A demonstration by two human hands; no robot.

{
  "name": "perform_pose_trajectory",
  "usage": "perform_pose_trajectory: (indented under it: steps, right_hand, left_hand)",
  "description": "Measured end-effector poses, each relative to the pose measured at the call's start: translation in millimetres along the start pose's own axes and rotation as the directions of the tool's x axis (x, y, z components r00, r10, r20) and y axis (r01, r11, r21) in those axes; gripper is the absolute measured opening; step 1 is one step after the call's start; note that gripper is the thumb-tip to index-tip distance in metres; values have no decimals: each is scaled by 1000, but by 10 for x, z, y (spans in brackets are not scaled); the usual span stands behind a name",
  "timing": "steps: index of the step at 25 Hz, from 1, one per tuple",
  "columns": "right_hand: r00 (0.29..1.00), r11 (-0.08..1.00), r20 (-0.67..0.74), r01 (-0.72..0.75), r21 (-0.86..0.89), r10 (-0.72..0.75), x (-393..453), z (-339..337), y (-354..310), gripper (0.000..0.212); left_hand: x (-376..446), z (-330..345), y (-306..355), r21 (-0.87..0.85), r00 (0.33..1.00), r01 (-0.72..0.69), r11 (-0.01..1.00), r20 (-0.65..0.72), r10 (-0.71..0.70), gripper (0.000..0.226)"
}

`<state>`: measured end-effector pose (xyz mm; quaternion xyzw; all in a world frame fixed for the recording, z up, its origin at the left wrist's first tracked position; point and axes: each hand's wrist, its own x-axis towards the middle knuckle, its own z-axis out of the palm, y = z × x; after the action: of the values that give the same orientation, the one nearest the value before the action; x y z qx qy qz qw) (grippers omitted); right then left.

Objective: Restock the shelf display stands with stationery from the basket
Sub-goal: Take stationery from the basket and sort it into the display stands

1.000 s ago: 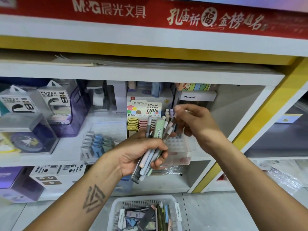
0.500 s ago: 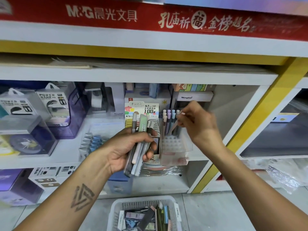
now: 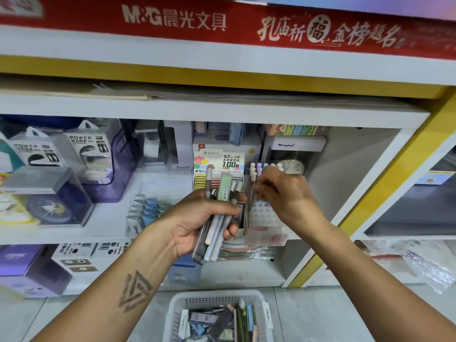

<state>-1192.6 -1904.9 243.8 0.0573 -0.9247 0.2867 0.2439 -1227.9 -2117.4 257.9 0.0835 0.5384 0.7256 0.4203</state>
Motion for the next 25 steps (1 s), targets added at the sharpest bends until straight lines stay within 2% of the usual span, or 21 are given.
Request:
perform_pose_trajectory:
  steps: [2,4,5,6,7,8,9,10,13,14,15,17,19,21,22,25]
  right_hand:
    - [999,994,6,54,-99,-53,18,10,-42,10]
    - [999,986,-24,43,-164,-47,35,-5,-111,14]
    - [999,997,-42,-32,-64,30,38,-36,-169,17]
    - [989,978,-16,-146,146,150,45,-74,-224,19]
    - [963,896,72,-267,354,259,52,-109,-267,22]
    - [931,795,184,-366,483,316,48,-137,-313,22]
    - [909,734,253,-418,535,332,38,-158,-322,16]
    - [899,696,264,-439,568,351,26,-190,-322,10]
    - [858,569,59,-388,725,510,62,-413,-182,9]
    - [832,573,-30,-354,739,554,70,-511,-114,8]
    - [816,621,-113,-332,710,566,77,-595,-41,7]
    - [831,784,-218,-347,515,511,60,-655,88,8]
    - [880,888,-215,-355,292,423,12,-608,156,10]
    - [924,936,-177,-313,159,339,-30,-540,164,13]
    - [939,952,-164,-288,104,303,-39,-524,168,15]
    - [960,971,-148,-235,40,238,-46,-492,188,21]
  left_hand:
    - [-4,20,-3,11,1000,-7,1000,-3,7,19]
    - [2,48,-12,35,1000,-22,999,-19,23,16]
    - [10,68,-21,46,999,-30,998,-26,31,17]
    - [20,87,-31,49,999,-33,998,-33,34,18]
    - [30,110,-37,47,999,-33,998,-38,34,19]
    - [34,134,-42,42,998,-33,999,-43,35,20]
    - [40,154,-45,30,998,-33,999,-47,35,24]
    - [50,167,-48,7,998,-28,1000,-51,28,28]
    - [67,168,-37,-81,999,7,997,-50,-11,28]
    - [74,161,-34,-85,998,16,996,-54,-20,26]
    - [78,159,-27,-74,998,20,997,-59,-25,25]
    - [78,159,-31,-56,997,24,998,-67,-28,25]
    - [80,176,-34,-44,997,33,999,-63,-36,17]
    - [77,190,-31,-25,998,32,999,-54,-33,6]
    - [86,193,-39,-9,998,27,1000,-49,-27,8]
    - [106,198,-60,10,998,16,1000,-60,-15,5]
